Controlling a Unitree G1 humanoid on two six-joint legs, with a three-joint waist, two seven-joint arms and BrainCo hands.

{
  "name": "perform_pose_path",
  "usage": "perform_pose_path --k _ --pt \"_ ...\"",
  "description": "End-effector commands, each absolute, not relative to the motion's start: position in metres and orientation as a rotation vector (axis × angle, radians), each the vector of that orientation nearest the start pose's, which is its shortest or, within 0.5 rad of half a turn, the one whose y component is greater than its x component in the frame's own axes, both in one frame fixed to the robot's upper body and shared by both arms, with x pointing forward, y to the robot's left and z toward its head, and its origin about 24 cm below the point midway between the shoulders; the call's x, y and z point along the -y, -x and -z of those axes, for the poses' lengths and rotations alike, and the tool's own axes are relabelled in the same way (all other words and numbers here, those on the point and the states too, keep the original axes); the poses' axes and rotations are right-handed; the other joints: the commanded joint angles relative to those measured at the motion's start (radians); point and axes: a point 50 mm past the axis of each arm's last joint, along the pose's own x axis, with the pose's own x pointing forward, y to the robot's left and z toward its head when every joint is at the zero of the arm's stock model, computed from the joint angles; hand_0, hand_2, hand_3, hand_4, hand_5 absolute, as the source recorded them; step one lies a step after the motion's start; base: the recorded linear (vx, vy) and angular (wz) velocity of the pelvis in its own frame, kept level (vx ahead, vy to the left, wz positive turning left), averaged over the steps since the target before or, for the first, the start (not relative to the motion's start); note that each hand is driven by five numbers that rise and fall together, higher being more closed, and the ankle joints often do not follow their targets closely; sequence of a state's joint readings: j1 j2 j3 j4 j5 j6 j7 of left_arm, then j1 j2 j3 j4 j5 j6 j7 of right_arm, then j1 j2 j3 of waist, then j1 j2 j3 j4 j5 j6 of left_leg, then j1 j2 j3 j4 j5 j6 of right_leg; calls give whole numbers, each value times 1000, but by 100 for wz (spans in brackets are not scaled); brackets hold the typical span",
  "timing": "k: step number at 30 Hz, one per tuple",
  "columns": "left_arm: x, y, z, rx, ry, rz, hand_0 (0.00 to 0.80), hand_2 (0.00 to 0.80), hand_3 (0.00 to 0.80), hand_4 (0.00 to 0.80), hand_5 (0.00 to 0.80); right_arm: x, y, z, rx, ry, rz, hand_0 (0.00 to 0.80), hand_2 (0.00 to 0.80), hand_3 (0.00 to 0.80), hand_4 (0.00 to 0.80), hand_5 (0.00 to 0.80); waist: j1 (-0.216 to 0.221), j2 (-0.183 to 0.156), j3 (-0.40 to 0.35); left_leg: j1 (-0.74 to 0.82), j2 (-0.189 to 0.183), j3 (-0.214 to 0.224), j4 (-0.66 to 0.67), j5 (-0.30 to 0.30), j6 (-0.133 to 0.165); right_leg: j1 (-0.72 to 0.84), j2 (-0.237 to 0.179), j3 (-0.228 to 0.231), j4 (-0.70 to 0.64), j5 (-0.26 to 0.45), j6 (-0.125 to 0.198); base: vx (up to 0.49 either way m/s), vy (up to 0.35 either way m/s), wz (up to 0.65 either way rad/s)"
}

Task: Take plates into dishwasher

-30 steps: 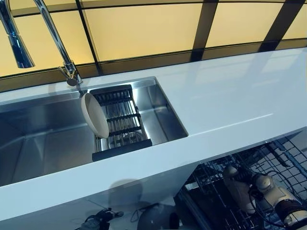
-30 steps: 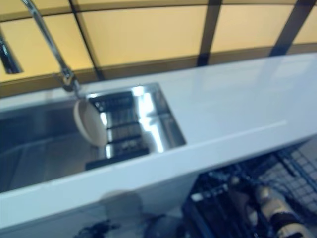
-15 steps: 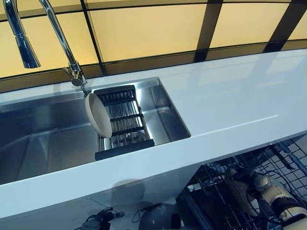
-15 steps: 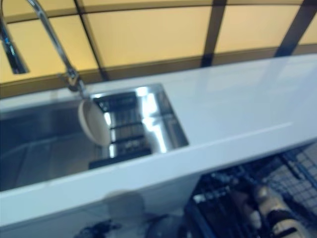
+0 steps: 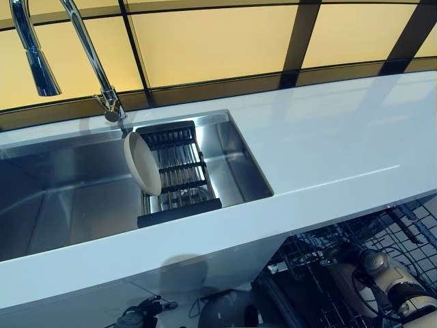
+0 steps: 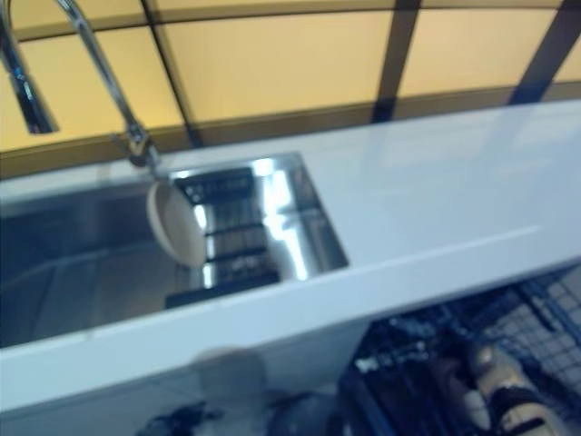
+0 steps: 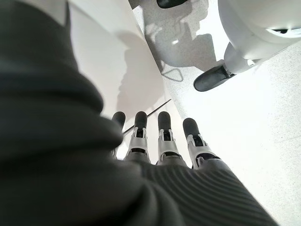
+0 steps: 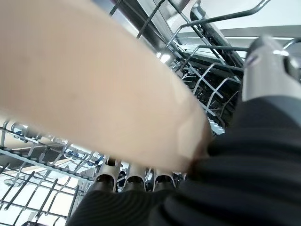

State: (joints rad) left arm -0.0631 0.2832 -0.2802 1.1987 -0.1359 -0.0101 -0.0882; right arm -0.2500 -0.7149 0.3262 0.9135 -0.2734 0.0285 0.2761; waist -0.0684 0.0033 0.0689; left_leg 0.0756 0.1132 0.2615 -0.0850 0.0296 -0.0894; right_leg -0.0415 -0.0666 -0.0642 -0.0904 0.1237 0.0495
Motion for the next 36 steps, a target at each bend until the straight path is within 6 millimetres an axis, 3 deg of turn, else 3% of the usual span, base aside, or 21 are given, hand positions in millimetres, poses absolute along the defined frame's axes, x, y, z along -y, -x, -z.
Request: perform_pose_path --k 1,10,17,21,26,27,30,31,36 --pt "-240 -143 144 -1095 -268 54 0 0 0 0 0 341 -245 21 -856 991 -219 0 0 0 0 0 -18 -62 28 -4 14 -61 -2 -19 12 30 -63 14 3 -19 89 0 0 0" --pt "-248 -140 143 -1100 -260 13 0 0 0 0 0 351 -246 -3 -875 976 -256 0 0 0 0 0 -37 -89 33 3 17 -47 -2 -20 13 31 -58 27 3 -13 89 0 0 0" --pt "-258 -142 139 -1100 -268 -15 0 0 0 0 0 393 -241 -42 -917 903 -69 0 0 0 0 0 -46 -110 34 10 23 -41 -2 -20 13 36 -52 33 3 -6 91 0 0 -1" --pt "-263 -139 139 -1102 -265 -34 0 0 0 0 0 432 -227 -80 -960 876 34 0 0 0 0 0 -49 -123 29 15 26 -39 -2 -20 12 42 -46 35 3 -4 89 7 3 -1" --pt "-266 -134 139 -1111 -272 -43 0 0 0 0 0 465 -212 -121 -997 874 149 0 0 0 0 0 -47 -136 22 17 28 -39 -2 -20 12 46 -43 35 3 -4 89 11 5 -2" --pt "-269 -134 139 -1113 -275 -47 0 0 0 0 0 476 -206 -142 -1013 892 201 0 0 0 0 0 -45 -141 19 16 28 -39 -2 -18 11 46 -42 34 3 -2 89 11 -6 -4" --pt "-270 -132 139 -1116 -282 -50 0 0 0 0 0 495 -195 -172 -1025 1006 335 0 0 0 0 0 -40 -147 18 14 29 -41 -2 -15 10 47 -41 32 3 0 89 4 -3 -2" --pt "-270 -132 139 -1116 -283 -51 0 0 0 0 0 500 -195 -195 -994 1060 402 0 0 0 0 0 -37 -149 18 14 30 -43 -2 -13 9 48 -41 30 3 1 90 0 0 0" --pt "-272 -130 139 -1114 -285 -58 0 0 0 0 0 497 -206 -275 -872 1292 607 0 0 0 0 0 -22 -151 15 11 27 -54 -2 -10 6 49 -44 29 3 0 92 0 7 0"
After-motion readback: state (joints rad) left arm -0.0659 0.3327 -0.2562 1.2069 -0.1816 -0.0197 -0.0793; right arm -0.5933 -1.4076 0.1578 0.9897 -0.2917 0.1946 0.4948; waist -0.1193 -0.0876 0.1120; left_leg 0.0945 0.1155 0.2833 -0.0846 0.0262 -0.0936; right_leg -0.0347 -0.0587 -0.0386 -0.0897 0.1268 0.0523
